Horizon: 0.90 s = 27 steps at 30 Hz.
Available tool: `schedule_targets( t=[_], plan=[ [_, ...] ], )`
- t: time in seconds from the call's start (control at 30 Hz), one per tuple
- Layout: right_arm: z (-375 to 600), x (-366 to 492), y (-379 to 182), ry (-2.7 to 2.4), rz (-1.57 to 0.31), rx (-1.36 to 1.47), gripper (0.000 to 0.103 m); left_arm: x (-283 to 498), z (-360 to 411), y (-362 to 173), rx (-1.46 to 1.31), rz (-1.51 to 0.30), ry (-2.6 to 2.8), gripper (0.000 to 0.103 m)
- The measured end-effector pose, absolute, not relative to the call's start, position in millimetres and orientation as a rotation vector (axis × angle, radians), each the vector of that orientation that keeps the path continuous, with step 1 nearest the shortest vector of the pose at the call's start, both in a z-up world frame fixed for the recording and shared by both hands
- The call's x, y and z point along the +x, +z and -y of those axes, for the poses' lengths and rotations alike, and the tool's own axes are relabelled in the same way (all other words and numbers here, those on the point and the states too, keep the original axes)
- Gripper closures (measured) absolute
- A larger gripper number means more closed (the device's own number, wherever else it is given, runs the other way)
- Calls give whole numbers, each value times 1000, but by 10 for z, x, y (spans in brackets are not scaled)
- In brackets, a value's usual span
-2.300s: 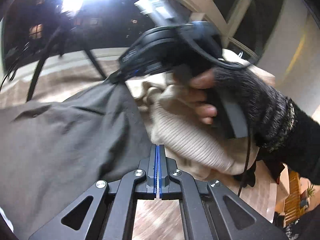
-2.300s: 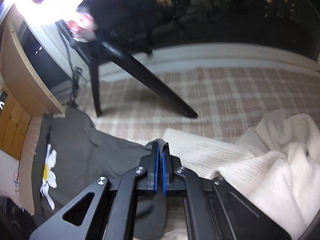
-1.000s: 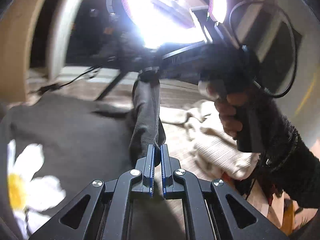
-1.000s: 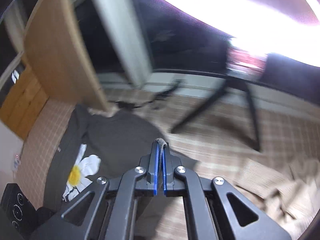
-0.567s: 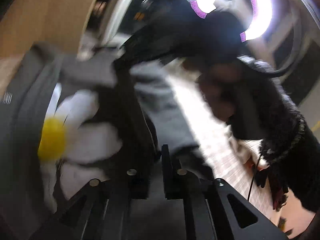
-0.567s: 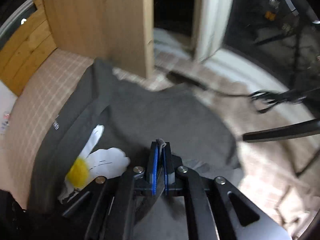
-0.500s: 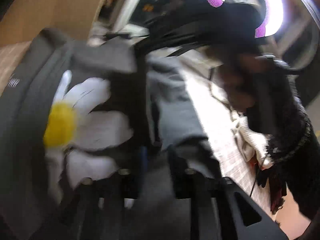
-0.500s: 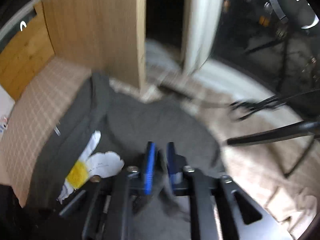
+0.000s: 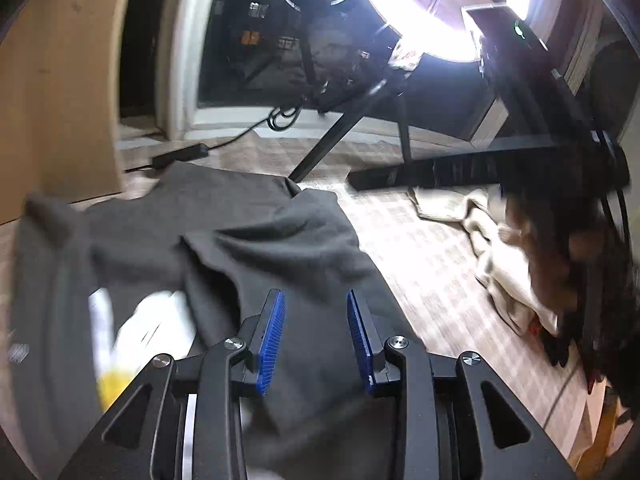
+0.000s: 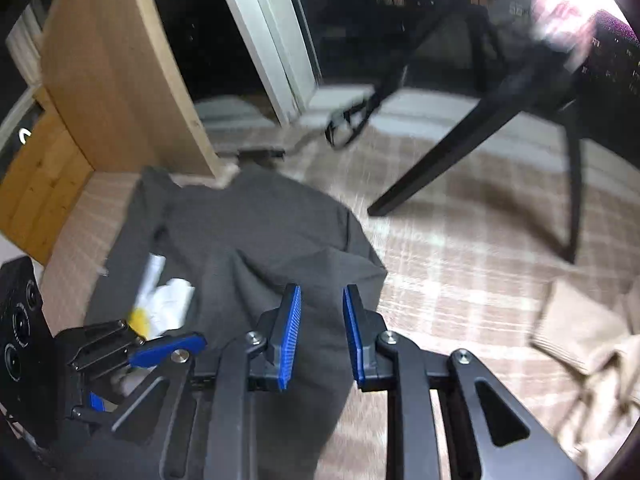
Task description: Fold clothes
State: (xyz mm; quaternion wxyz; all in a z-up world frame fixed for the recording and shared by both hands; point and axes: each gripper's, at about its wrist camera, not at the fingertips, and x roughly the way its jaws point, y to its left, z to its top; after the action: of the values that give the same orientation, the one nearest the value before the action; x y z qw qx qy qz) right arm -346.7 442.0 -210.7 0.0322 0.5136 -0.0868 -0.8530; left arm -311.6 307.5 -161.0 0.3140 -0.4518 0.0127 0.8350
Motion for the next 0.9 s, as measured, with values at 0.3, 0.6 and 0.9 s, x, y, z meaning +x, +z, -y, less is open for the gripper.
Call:
schedule_targets(
  t=[0.3, 0.6, 0.9],
  plan=[
    [-4481, -3451, -2096, -2710, 239, 1568, 84, -3236, -2761, -1681, -1284, -121, 2399, 91],
    [-4580, -3048, -1879, -2660, 118, 1588, 82, -2696, -2667, -1224, -1175, -30, 2252, 80],
    [-4186, -2300, -2000, -2381, 166, 1581, 81, -1364, -2334, -1034, -1241, 42, 2130, 76]
  ],
)
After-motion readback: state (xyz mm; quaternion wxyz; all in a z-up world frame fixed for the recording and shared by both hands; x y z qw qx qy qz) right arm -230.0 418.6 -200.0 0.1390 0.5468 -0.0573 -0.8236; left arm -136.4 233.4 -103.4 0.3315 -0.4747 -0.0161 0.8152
